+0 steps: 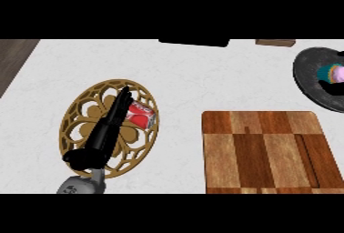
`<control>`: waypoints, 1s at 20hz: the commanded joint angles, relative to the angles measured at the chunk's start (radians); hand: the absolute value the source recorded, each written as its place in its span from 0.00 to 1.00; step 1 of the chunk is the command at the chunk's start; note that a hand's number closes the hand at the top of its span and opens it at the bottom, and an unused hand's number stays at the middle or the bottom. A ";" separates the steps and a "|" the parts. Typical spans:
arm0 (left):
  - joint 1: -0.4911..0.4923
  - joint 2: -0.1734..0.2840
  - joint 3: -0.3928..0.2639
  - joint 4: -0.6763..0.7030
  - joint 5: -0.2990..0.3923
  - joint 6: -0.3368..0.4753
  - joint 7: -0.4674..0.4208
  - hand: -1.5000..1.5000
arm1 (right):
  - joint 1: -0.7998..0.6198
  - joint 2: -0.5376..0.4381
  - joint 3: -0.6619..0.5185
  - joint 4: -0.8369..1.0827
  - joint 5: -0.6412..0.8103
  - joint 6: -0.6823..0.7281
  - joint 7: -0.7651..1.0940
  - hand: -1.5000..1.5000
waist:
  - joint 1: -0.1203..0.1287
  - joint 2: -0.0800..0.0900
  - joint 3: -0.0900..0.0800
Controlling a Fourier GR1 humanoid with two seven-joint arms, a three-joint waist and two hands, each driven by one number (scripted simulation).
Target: Pick the cupcake from the cutting board and place it in the pan
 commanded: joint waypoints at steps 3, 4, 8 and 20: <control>0.012 -0.006 -0.019 -0.005 -0.003 -0.010 -0.016 0.50 | -0.070 -0.017 0.032 0.143 0.022 0.228 0.041 0.00 | 0.021 0.003 0.002; 0.008 0.005 -0.003 -0.007 0.000 -0.011 -0.025 0.50 | -0.081 -0.027 0.021 0.148 0.012 0.247 0.032 0.00 | 0.023 0.005 0.003; -0.008 0.023 0.024 0.016 0.007 -0.021 -0.031 0.50 | -0.090 0.011 -0.028 0.144 -0.038 0.206 -0.040 0.00 | 0.015 0.008 0.005; 0.016 0.000 0.008 -0.028 0.007 0.000 0.022 0.50 | -0.064 -0.119 -0.256 0.182 -0.278 0.433 -0.176 0.00 | -0.034 -0.013 0.003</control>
